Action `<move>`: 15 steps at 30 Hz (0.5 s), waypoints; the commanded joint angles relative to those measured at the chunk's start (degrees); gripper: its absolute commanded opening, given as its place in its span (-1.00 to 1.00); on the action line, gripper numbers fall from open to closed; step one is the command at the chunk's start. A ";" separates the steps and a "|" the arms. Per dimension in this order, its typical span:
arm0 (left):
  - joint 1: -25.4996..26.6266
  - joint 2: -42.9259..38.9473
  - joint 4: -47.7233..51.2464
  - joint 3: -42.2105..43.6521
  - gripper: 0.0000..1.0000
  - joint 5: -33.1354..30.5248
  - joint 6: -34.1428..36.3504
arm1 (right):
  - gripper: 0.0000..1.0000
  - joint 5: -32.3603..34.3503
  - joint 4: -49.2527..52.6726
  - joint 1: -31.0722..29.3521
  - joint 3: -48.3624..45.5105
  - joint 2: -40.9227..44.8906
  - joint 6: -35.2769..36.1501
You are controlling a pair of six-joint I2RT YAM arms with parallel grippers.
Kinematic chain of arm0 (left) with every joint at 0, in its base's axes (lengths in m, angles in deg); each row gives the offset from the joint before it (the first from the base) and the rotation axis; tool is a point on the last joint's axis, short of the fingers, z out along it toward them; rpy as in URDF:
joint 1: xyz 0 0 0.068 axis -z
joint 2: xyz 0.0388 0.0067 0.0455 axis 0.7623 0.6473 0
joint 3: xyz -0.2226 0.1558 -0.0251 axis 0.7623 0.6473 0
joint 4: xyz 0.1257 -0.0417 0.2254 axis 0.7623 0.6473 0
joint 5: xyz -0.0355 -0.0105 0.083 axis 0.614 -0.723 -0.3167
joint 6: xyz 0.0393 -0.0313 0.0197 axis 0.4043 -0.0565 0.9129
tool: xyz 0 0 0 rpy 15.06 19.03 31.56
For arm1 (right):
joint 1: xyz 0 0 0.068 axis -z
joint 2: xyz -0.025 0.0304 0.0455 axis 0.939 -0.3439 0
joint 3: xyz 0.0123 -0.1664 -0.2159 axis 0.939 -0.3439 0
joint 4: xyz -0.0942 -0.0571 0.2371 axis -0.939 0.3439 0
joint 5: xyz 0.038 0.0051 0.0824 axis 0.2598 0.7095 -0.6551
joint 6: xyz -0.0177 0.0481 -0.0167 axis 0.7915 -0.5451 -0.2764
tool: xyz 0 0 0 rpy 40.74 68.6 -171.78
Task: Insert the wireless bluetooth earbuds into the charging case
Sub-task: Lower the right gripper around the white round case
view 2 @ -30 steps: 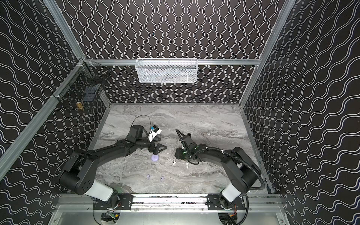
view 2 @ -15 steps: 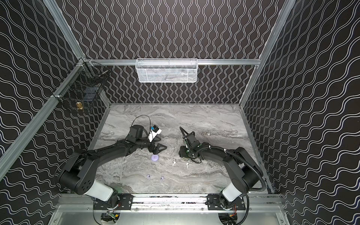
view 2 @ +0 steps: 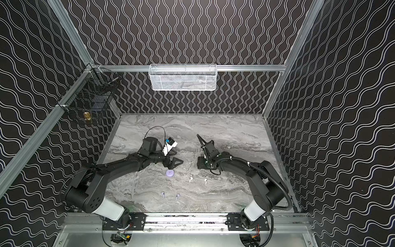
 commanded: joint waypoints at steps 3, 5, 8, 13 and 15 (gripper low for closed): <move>-0.07 0.24 -1.91 -0.52 0.98 0.35 0.48 | 0.48 6.50 7.26 0.00 2.85 0.96 4.45; -0.02 0.24 -1.91 -0.59 0.98 0.37 0.45 | 0.52 8.42 9.41 -0.14 4.75 0.43 6.13; -0.07 0.24 -1.91 -0.55 0.98 0.20 0.53 | 0.59 11.27 12.03 -0.89 8.05 -0.10 8.80; -0.02 0.07 -1.91 -0.64 0.98 0.05 0.36 | 0.60 15.55 15.59 -1.23 11.50 -2.90 12.66; -0.12 0.08 -1.91 -0.60 0.98 0.05 0.26 | 0.61 14.57 15.00 -1.23 12.05 -4.66 14.22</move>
